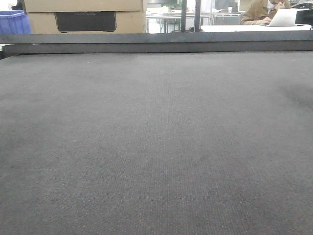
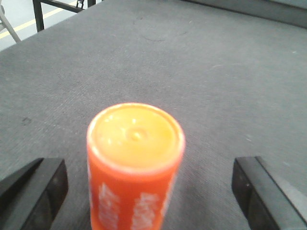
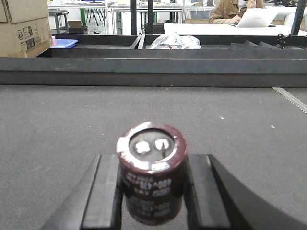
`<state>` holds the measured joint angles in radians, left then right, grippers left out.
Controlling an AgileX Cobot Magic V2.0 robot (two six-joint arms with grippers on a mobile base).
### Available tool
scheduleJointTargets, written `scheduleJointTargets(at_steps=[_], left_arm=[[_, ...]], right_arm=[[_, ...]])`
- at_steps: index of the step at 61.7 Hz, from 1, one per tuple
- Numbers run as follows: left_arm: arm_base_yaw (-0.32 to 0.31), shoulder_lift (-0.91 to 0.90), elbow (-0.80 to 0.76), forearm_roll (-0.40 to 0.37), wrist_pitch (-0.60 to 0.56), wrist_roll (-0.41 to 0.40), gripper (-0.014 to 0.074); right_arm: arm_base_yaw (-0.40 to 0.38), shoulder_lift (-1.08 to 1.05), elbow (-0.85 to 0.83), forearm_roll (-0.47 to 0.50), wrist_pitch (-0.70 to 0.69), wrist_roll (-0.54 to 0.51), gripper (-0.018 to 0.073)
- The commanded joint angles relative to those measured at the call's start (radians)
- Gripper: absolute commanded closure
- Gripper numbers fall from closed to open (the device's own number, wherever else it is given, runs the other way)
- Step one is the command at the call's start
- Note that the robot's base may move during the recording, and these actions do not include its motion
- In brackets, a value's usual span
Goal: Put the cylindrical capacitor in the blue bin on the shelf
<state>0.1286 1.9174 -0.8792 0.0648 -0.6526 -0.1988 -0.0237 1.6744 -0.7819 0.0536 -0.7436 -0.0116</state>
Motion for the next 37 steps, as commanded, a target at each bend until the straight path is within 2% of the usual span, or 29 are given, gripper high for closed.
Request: scheduleJointTargets(at_steps=[1, 18, 23, 28, 37], left_arm=[[0.011, 0.039, -0.04, -0.009, -0.021, -0.003, -0.0003], [0.025, 0.105, -0.092, -0.009, -0.012, -0.003, -0.0001], [0.025, 0.109, -0.094, -0.009, -0.01, -0.003, 0.0042], [0.025, 0.109, -0.094, -0.009, -0.01, -0.003, 0.0167], [0.025, 0.096, -0.094, -0.007, -0.01, -0.003, 0.0559]], right_arm=[[-0.003, -0.012, 0.004, -0.005, -0.019, -0.002, 0.0713], [-0.003, -0.012, 0.004, -0.005, -0.019, -0.002, 0.0713], [-0.003, -0.012, 0.004, -0.005, -0.019, -0.002, 0.0713], [-0.003, -0.012, 0.004, -0.005, -0.017, -0.002, 0.0713], [-0.003, -0.034, 0.004, -0.005, 0.041, -0.002, 0.0713]])
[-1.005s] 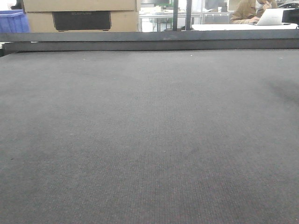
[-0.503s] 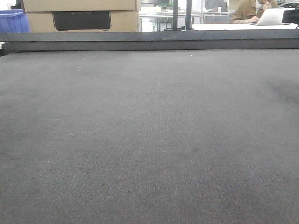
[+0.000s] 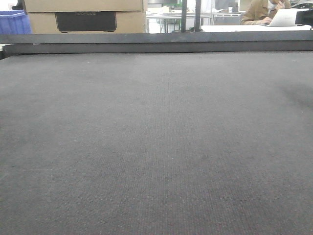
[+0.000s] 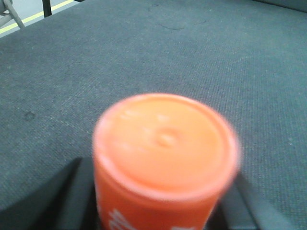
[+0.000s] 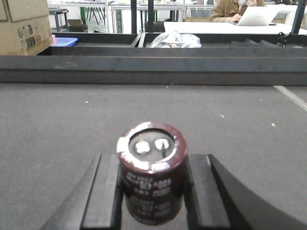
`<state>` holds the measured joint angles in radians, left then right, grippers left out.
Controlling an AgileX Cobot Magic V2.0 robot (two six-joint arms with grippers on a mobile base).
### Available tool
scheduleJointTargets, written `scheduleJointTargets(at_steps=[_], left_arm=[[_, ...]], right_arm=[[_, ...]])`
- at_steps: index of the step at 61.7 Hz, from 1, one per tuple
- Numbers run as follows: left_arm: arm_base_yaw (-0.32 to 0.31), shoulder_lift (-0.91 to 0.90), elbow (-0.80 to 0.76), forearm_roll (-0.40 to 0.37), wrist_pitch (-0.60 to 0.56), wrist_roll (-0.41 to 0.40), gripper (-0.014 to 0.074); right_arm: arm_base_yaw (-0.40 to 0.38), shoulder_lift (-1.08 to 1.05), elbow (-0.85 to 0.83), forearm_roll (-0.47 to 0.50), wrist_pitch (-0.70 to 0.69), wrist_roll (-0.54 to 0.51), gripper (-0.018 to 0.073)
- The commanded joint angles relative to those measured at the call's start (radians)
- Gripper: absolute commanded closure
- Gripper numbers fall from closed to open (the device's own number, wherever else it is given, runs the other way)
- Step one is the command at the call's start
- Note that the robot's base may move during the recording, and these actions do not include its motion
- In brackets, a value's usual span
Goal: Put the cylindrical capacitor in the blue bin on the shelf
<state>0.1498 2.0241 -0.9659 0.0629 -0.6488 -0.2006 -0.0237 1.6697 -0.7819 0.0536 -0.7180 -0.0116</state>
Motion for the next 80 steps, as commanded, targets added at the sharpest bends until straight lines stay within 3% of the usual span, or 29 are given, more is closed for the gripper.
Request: scheduleJointTargets(at_steps=[1, 4, 9, 24, 38, 56, 69, 80], left_arm=[[0.004, -0.014, -0.007, -0.003, -0.008, -0.002, 0.0594], [0.002, -0.031, -0.007, 0.014, 0.013, -0.002, 0.0706], [-0.005, -0.098, -0.007, 0.099, 0.08, -0.012, 0.0707], [-0.07, -0.352, -0.008, 0.115, 0.365, -0.012, 0.0707], [-0.212, -0.614, -0.058, 0.17, 0.729, -0.012, 0.0707], [-0.396, -0.89, -0.098, 0.167, 1.032, -0.012, 0.0707], [-0.418, -1.099, -0.098, 0.165, 1.255, -0.012, 0.0707], [-0.416, -1.238, -0.098, 0.169, 1.383, -0.012, 0.0707]], right_arm=[[-0.003, -0.034, 0.004, -0.005, 0.025, -0.002, 0.0713], [-0.003, -0.054, 0.004, -0.005, 0.066, -0.002, 0.0713], [-0.003, -0.107, 0.004, -0.005, 0.142, -0.002, 0.0713], [-0.003, -0.271, -0.009, -0.005, 0.409, -0.002, 0.0713], [-0.003, -0.428, -0.161, -0.005, 0.879, -0.002, 0.0712], [0.004, -0.654, -0.223, 0.046, 1.131, -0.002, 0.0712], [0.09, -0.834, -0.223, 0.046, 1.31, -0.002, 0.0712], [0.162, -0.97, -0.219, 0.046, 1.369, -0.002, 0.0712]])
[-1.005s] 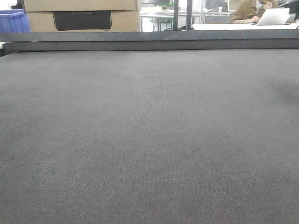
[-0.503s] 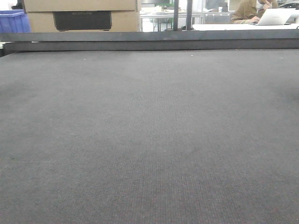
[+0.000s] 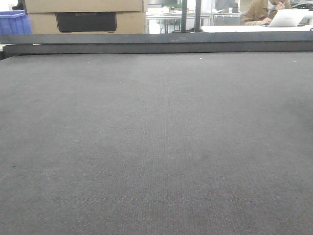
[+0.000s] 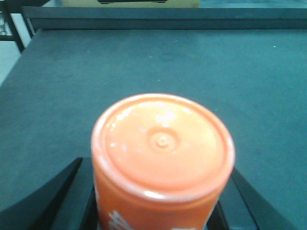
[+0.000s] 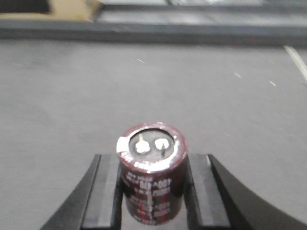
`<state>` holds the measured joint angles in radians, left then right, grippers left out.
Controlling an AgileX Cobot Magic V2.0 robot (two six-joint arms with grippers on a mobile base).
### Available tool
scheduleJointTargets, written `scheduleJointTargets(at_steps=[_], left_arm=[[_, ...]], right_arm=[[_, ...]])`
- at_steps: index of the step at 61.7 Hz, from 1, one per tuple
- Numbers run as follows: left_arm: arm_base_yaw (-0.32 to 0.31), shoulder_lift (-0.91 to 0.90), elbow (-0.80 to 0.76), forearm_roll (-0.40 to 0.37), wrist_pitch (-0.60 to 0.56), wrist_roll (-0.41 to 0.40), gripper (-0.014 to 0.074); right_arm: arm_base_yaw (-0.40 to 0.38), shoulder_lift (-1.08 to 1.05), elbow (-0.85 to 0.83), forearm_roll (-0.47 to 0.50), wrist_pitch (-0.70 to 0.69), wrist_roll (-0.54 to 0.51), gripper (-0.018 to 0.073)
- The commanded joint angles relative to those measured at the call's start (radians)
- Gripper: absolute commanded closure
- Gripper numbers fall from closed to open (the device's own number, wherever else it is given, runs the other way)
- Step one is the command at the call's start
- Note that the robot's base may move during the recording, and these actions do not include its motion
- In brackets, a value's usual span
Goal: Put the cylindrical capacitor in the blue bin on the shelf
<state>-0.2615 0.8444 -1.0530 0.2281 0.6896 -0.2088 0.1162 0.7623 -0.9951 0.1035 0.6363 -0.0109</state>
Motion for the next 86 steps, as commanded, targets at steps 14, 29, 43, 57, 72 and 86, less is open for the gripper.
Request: scheduleJointTargets(at_steps=[14, 29, 43, 57, 72, 86], left_arm=[[-0.005, -0.177, 0.007, 0.005, 0.081, -0.004, 0.0707], [-0.005, -0.194, 0.015, 0.007, 0.102, -0.004, 0.0707], [-0.005, -0.194, 0.015, 0.007, 0.102, -0.004, 0.0707], [-0.005, -0.194, 0.015, 0.01, 0.102, -0.004, 0.0707], [-0.005, -0.194, 0.015, 0.01, 0.102, -0.004, 0.0707], [-0.005, -0.194, 0.015, 0.013, 0.102, -0.004, 0.0707]], right_arm=[[0.035, -0.213, -0.003, -0.027, 0.082, -0.011, 0.0712], [0.035, -0.274, -0.003, -0.067, 0.104, -0.011, 0.0712], [0.035, -0.274, -0.003, -0.066, 0.092, -0.011, 0.0712], [0.035, -0.274, -0.003, -0.066, 0.088, -0.011, 0.0712], [0.035, -0.274, -0.003, -0.066, 0.088, -0.011, 0.0712], [0.035, -0.274, -0.003, -0.066, 0.088, -0.011, 0.0712]])
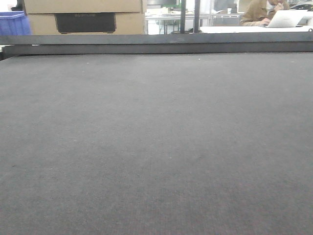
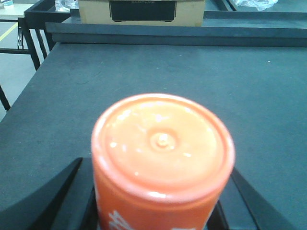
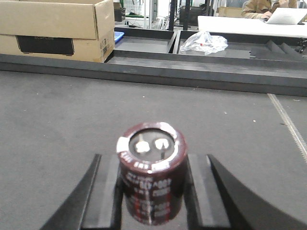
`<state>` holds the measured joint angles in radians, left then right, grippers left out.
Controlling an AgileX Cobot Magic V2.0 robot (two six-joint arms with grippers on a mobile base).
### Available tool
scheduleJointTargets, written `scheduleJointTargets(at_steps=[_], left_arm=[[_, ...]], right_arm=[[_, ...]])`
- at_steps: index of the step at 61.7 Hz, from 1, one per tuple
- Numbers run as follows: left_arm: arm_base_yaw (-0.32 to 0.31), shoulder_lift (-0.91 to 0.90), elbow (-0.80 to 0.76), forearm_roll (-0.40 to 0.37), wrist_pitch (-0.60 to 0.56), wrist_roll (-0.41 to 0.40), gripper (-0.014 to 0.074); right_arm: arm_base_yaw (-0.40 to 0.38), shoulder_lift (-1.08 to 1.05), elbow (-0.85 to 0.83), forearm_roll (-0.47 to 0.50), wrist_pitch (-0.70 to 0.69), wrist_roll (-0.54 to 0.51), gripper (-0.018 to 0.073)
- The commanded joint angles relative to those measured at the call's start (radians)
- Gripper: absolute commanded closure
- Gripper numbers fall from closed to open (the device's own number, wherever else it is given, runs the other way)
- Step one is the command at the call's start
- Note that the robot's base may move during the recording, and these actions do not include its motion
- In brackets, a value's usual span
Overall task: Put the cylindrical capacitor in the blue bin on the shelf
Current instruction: 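Drive the base to the shelf of blue bins holding both objects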
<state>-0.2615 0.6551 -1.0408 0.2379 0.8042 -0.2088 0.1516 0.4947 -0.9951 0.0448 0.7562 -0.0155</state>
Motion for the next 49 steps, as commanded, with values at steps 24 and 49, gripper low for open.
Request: scheduleJointTargets(at_steps=[24, 49], left_arm=[[-0.005, -0.005, 0.002, 0.003, -0.013, -0.004, 0.0707], [-0.005, -0.005, 0.002, 0.003, -0.015, -0.004, 0.0707]], right_arm=[[0.0, -0.006, -0.003, -0.008, -0.032, -0.006, 0.0712], [0.0, -0.006, -0.003, -0.008, -0.032, -0.006, 0.0712]])
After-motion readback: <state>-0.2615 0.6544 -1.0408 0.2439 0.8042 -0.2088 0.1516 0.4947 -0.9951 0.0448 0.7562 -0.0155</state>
